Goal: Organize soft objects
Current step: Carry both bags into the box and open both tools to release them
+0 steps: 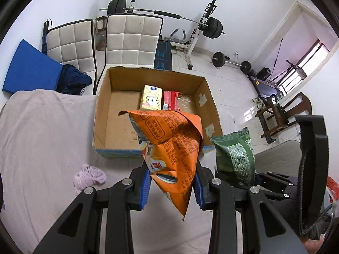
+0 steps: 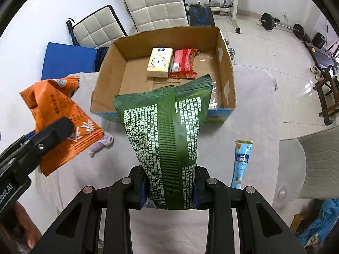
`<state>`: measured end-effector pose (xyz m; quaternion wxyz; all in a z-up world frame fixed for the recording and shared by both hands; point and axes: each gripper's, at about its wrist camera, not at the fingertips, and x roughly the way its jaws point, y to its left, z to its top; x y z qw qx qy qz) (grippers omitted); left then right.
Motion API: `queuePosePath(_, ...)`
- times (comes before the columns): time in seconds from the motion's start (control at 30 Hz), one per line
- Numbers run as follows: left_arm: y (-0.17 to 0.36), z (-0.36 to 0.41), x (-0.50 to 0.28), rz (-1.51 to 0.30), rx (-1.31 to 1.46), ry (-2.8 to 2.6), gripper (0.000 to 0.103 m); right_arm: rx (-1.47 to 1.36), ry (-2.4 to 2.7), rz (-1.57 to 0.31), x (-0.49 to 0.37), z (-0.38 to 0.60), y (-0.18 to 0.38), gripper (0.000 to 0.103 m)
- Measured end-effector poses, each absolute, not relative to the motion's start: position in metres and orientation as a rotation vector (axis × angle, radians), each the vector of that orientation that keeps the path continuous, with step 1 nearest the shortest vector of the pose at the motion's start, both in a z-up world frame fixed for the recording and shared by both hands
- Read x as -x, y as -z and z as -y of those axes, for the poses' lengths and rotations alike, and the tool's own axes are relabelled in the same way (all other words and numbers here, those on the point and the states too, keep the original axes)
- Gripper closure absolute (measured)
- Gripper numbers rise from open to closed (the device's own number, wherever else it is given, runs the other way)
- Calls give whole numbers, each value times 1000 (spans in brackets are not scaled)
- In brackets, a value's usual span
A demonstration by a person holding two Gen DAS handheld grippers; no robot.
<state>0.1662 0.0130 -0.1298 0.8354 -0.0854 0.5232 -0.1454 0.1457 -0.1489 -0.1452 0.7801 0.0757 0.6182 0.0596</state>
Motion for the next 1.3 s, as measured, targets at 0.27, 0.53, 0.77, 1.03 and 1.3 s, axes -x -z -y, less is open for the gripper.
queuePosePath(0.27,143,-23,-231,-1175,165,324,72,-173,-94,-1321,-205,158,152,70)
queuePosePath(0.53,183,-28,-294,-1258,133,294,72,-173,-38,-1389,-277,169,202,70)
queuePosePath(0.77,231,-26,-344,-1337,77,263,72,-138,9,-1483,-320,176,265,70)
queuePosePath(1.03,283,-26,-391,-1419,43,238,72,-123,29,-1581,-338,181,324,70)
queuePosePath(1.3,310,-19,-430,-1478,-1,221,69,-113,29,-1621,-350,179,352,69)
